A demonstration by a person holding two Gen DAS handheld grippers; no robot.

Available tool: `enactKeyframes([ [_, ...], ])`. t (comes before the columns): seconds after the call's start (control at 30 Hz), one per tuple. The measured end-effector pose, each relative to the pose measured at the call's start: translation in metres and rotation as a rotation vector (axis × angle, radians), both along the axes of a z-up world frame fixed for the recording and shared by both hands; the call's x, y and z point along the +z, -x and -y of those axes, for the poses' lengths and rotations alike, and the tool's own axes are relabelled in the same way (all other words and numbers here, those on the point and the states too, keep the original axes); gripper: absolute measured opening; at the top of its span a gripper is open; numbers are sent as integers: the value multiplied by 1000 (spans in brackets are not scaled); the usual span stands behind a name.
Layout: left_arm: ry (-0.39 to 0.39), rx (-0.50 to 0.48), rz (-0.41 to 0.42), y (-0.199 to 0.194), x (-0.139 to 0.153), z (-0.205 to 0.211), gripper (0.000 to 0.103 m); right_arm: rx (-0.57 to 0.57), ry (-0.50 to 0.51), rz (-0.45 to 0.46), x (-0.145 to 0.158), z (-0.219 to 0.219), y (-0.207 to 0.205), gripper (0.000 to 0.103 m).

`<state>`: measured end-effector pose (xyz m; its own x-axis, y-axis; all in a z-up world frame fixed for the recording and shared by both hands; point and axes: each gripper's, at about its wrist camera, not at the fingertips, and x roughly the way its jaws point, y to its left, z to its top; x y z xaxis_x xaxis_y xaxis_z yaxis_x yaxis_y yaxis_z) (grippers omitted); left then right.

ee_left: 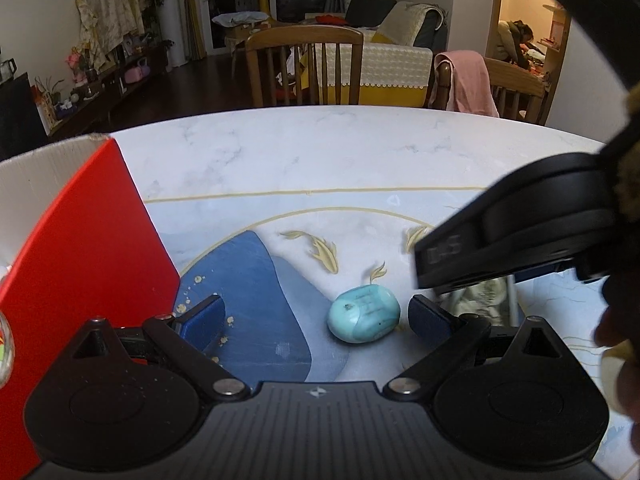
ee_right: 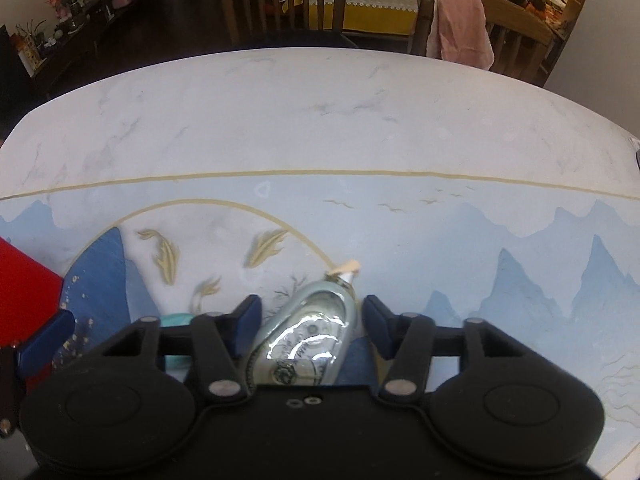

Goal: Organize rigid objects
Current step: 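Grasp the white correction-tape dispenser with the right tool while the left tool grasps the teal eraser, then carry the dispenser with the right tool while the left tool carries the eraser into the box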

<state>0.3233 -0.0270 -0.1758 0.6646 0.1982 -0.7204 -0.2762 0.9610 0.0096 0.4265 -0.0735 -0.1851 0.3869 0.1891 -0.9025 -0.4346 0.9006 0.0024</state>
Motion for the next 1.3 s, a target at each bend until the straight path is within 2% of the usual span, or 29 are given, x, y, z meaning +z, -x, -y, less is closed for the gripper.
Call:
enactKeyframes([
  [0.13, 2, -3, -3, -2, -3, 0, 99, -15, -11, -4, 0, 15, -3, 48],
  [0.23, 7, -8, -11, -5, -4, -1, 91, -7, -17, 0, -1, 31, 1, 48],
  [0.33, -15, -39, -15, -4, -6, 6, 88, 7, -40, 6, -2, 50, 6, 48],
  [0.47, 4, -57, -9, -5, -4, 9, 68, 14, -49, 5, -2, 71, 13, 47],
  [0.57, 0, -67, -6, -7, -3, 10, 59, 34, -45, 4, -2, 79, 21, 48],
  [0.63, -2, -75, -4, -6, -3, 11, 54, 46, -45, -2, -2, 83, 26, 53],
  [0.7, -3, -89, -3, -6, -2, 12, 47, 40, -39, -5, -3, 86, 33, 64],
  [0.77, -3, -103, -4, -7, -1, 14, 38, 53, -22, 15, -4, 87, 40, 64],
  [0.87, -3, -108, -11, -7, 0, 13, 38, 64, -9, 38, -4, 87, 49, 60],
  [0.97, -9, -106, -21, -6, 2, 12, 38, 63, -13, 41, -2, 86, 51, 50],
  [1.3, 34, -124, -45, 20, 14, 9, 38, 71, -13, 13, 7, 90, 72, 50],
])
